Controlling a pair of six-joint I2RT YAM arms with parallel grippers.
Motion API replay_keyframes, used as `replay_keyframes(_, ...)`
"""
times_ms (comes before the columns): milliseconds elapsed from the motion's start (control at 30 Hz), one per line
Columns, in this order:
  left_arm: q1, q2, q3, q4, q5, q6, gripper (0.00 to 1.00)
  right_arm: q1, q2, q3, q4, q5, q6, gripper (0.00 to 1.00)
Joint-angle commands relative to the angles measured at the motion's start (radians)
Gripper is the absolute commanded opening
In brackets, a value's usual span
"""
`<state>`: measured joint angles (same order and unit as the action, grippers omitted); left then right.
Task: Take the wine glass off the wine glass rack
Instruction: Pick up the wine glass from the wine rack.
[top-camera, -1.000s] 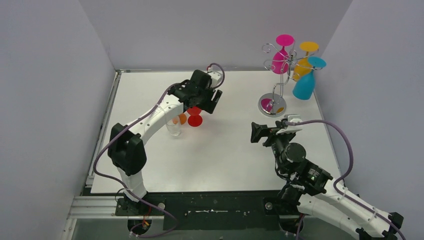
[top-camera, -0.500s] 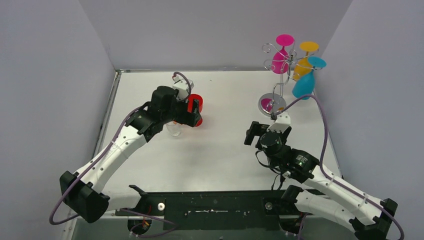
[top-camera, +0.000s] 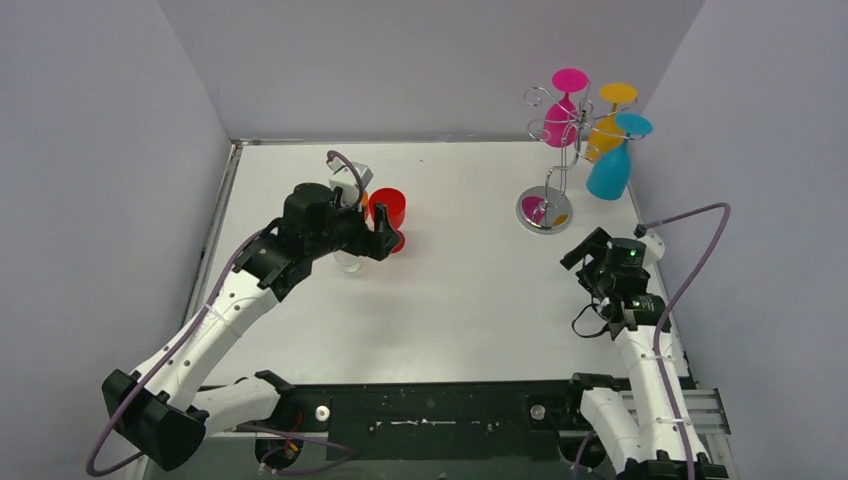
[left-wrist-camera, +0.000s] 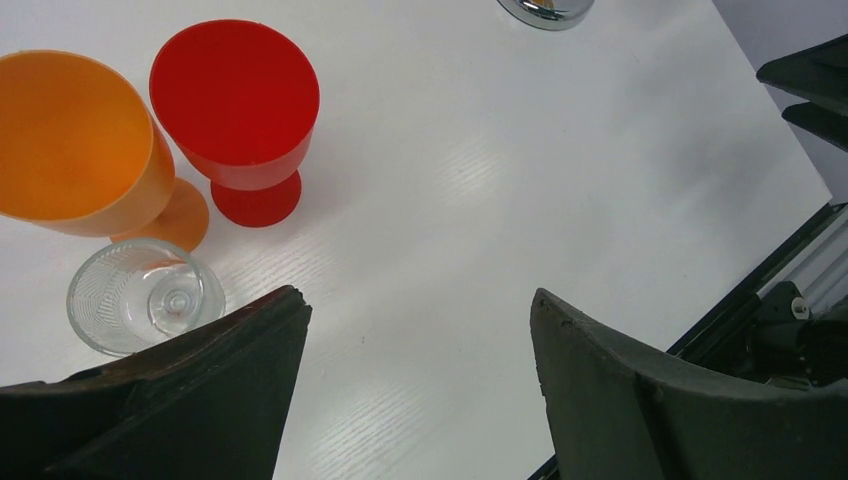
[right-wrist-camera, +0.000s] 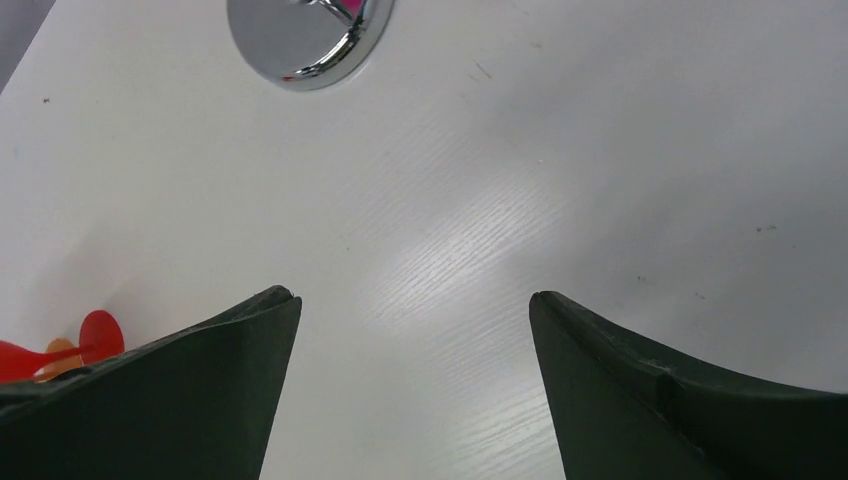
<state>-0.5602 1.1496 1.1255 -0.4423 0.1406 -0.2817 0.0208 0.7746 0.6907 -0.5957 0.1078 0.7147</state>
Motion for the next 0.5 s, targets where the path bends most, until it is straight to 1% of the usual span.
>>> replay_keyframes(0,0.004,-0.084,-0.037,0.032,0.022,-0.032,0.79,-0.223,-0.001,-0.015,0.035,-0.269,0.002,0.88)
replay_keyframes(100,0.005,-0.097,-0.05,0.021,0.014,-0.031,0.79,-0.34,-0.033,0.002,0.06,-0.293,0.022,0.89)
replay_keyframes(200,0.005,-0.096,-0.036,-0.006,0.014,-0.02,0.79,-0.427,0.01,0.067,0.075,-0.358,-0.005,0.9)
replay_keyframes(367,0.005,-0.107,-0.035,-0.019,-0.005,-0.003,0.8,-0.486,0.145,0.248,0.081,-0.427,-0.056,0.91)
replay_keyframes(467,0.005,-0.099,-0.03,-0.01,0.002,0.003,0.8,-0.489,0.197,0.365,0.067,-0.391,-0.067,0.93)
